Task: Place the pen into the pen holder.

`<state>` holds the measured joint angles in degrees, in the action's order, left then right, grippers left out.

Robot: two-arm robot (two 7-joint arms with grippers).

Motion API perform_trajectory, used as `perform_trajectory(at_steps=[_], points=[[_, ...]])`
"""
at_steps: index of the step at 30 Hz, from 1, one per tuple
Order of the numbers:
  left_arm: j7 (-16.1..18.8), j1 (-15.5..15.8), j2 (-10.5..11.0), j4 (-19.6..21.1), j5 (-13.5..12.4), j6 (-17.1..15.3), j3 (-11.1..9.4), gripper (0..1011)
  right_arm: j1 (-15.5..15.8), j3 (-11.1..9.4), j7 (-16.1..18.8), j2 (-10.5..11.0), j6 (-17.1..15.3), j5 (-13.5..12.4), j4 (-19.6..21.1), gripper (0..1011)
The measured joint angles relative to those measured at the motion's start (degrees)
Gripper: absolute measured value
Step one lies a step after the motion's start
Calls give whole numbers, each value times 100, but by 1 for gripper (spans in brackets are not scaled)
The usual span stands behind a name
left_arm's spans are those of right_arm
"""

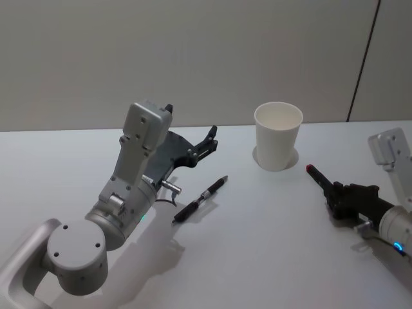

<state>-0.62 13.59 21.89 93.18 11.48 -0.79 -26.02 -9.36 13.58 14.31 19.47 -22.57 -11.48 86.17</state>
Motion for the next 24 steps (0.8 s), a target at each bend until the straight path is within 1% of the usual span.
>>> perform_trajectory(at_steps=[7,13,15,16,24], points=[[0,0,0,0,0,0,0,1001,37,-39,-72,21,217,-66,37,178],[0,0,0,0,0,0,0,1001,97,-96,-176,59,533,-151,132,178],[0,0,0,0,0,0,0,1001,139,-134,-243,91,717,-194,202,178],[0,0,0,0,0,0,0,1001,139,-134,-243,91,717,-194,202,178],[0,0,0,0,0,0,0,1001,273,-257,-443,194,1240,-300,449,178]])
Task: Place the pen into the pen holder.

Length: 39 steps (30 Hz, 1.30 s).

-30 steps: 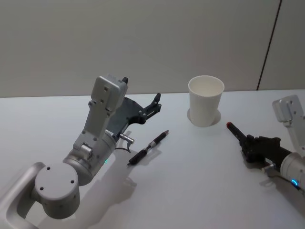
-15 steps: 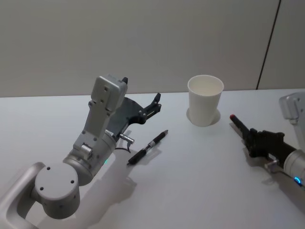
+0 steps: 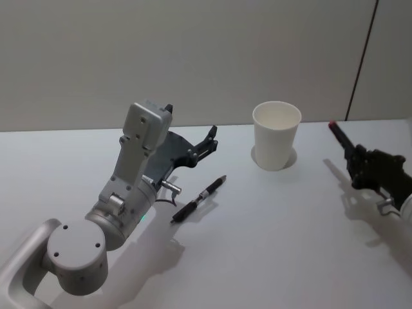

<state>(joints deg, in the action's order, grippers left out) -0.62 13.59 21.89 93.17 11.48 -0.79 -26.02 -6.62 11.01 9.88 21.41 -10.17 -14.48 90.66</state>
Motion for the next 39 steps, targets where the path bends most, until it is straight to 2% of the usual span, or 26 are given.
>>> perform_trajectory(at_steps=[11,18,27,39], points=[[0,0,0,0,0,0,0,1001,101,-178,-257,121,700,-119,310,177],[0,0,0,0,0,0,0,1001,-61,-261,-331,108,1202,-138,342,177],[0,0,0,0,0,0,0,1001,-553,-253,-217,-81,1674,-65,-59,177],[0,0,0,0,0,0,0,1001,-1134,-112,121,-378,1963,67,-741,178]])
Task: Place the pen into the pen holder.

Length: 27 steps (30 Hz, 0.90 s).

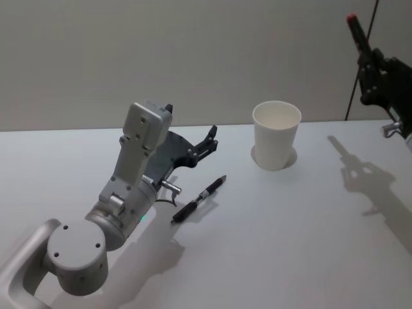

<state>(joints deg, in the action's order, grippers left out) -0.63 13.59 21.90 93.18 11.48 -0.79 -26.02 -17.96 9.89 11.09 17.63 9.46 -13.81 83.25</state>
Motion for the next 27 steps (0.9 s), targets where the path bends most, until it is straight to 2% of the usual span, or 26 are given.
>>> perform_trajectory(at_steps=[15,27], points=[[0,0,0,0,0,0,0,1001,-604,188,525,-324,403,186,-894,178],[0,0,0,0,0,0,0,1001,-1017,332,796,-551,750,337,-1568,178]])
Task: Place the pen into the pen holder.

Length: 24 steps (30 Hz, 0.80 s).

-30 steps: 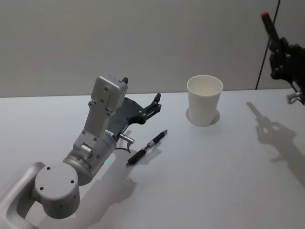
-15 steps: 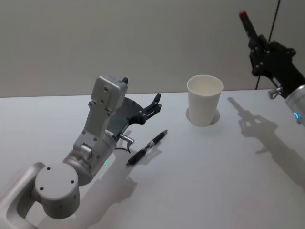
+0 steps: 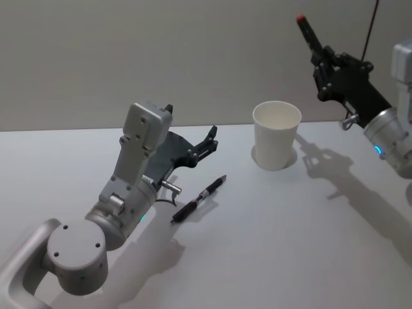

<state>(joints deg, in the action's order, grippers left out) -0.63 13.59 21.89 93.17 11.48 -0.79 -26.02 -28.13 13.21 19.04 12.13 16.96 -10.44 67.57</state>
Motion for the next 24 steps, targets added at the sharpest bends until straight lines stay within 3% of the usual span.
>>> perform_trajectory(at_steps=[24], points=[[0,0,0,0,0,0,0,1001,-661,273,286,-404,637,228,-1266,177]])
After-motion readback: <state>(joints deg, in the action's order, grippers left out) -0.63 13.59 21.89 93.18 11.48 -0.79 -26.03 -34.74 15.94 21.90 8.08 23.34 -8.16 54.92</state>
